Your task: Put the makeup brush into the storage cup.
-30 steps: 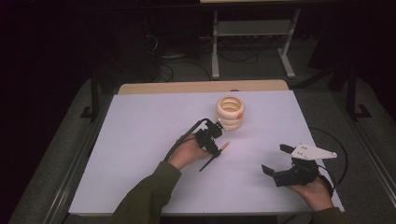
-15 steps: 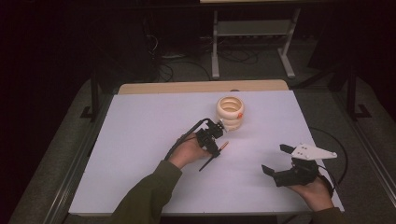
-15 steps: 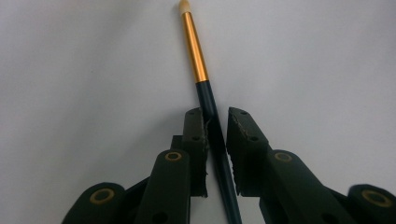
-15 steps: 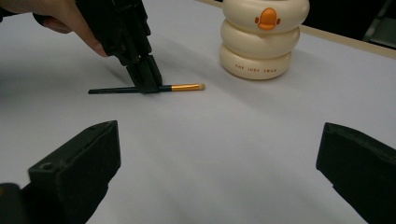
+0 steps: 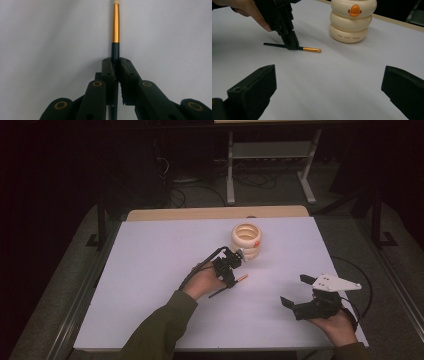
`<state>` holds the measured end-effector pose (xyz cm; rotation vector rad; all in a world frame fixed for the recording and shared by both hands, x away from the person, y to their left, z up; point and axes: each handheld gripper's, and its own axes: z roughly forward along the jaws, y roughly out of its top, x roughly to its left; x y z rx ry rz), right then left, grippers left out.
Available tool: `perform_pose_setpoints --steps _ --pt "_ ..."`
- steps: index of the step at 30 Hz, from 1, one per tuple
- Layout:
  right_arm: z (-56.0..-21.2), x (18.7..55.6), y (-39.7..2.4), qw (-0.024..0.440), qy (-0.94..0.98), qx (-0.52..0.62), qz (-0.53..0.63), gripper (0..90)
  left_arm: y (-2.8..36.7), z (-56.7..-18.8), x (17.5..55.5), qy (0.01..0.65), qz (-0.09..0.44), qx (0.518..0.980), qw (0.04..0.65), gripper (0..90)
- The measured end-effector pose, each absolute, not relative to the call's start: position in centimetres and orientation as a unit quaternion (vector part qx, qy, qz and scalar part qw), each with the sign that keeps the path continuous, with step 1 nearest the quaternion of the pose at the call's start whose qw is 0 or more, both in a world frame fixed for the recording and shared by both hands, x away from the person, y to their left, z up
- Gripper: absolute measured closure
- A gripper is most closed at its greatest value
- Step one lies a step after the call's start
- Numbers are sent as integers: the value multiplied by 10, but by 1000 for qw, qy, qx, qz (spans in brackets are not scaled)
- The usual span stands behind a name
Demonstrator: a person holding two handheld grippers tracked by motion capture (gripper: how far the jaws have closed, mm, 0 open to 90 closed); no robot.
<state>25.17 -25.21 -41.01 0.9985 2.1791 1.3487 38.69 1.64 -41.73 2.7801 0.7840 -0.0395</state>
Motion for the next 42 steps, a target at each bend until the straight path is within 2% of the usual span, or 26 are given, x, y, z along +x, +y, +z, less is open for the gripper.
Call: perform_pose_setpoints --steps 9,21,38,42 --pt "-410 252 -252 196 777 354 481 0 13 -417 383 254 4 960 116 832" --pt "-410 252 -252 196 777 355 482 0 16 -416 385 248 -5 960 129 834" --pt "-409 251 -252 195 778 353 481 0 47 -398 384 268 -21 934 233 834" --pt "-409 251 -250 189 779 358 480 0 59 -395 381 252 -25 933 256 834"
